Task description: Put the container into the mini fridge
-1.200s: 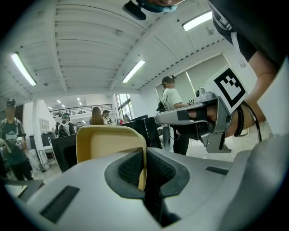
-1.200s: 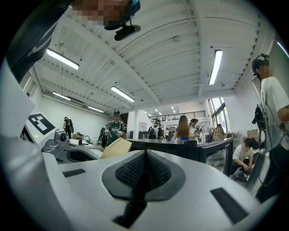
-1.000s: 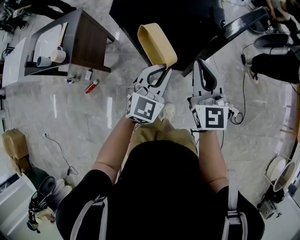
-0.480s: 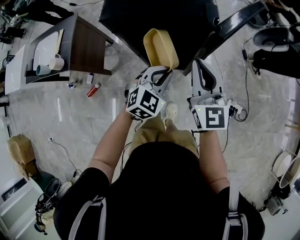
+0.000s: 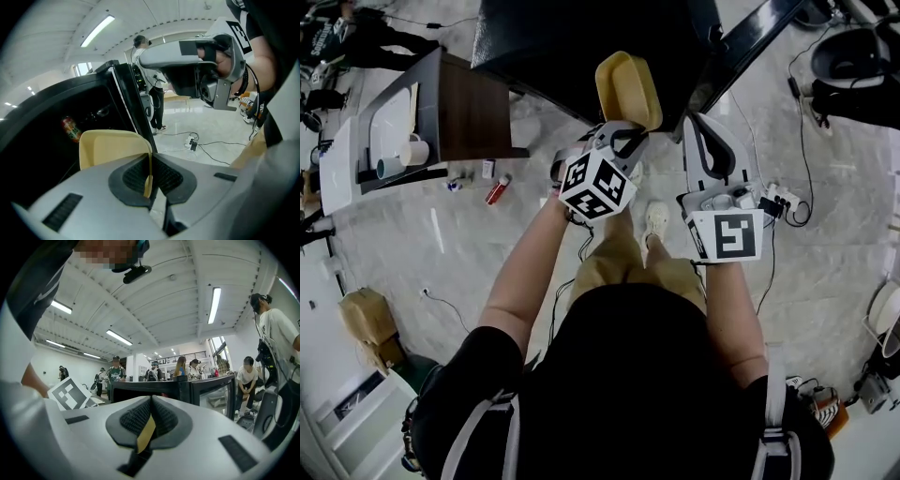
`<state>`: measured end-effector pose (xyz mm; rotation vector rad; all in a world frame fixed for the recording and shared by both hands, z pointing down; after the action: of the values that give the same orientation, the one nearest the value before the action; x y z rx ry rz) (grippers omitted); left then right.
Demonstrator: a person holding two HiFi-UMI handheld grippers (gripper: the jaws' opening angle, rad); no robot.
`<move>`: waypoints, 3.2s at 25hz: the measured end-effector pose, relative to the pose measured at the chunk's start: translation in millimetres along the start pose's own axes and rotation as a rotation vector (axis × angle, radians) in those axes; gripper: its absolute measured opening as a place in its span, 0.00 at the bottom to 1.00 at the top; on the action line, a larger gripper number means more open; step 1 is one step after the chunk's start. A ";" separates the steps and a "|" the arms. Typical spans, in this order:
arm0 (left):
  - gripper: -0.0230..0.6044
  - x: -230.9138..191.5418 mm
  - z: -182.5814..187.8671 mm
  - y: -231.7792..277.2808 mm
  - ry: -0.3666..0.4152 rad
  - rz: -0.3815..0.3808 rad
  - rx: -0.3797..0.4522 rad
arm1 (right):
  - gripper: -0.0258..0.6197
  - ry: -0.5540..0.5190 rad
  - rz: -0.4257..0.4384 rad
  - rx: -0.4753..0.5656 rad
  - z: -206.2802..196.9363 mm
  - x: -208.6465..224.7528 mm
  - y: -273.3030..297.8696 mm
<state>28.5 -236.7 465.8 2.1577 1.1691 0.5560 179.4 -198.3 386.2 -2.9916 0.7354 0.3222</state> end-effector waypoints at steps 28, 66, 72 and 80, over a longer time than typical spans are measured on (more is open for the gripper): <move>0.09 -94.3 -14.2 136.5 0.193 -0.187 -0.250 | 0.10 0.097 -0.064 -0.088 -39.4 8.1 59.9; 0.09 -156.9 -30.6 247.5 0.508 -0.143 -0.395 | 0.10 0.085 -0.119 -0.245 -84.4 -1.6 74.9; 0.09 -159.2 -30.5 251.9 0.542 -0.136 -0.416 | 0.10 0.086 -0.113 -0.257 -85.9 -6.3 73.7; 0.23 -158.2 -38.8 254.7 0.538 -0.146 -0.422 | 0.10 0.081 -0.113 -0.259 -84.4 -9.0 72.1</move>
<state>73.0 -466.0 657.7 1.5903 1.3206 1.2446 154.2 -265.9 471.1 -3.2920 0.5672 0.3152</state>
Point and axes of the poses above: the fingertips, and each gripper's own axes: y forward along the fingers, x to its right, z out of its top, the point moved 9 cm from there along -y, backward along the fingers, and after that the axes turned 14 degrees about -y, right-handed, at the moved point
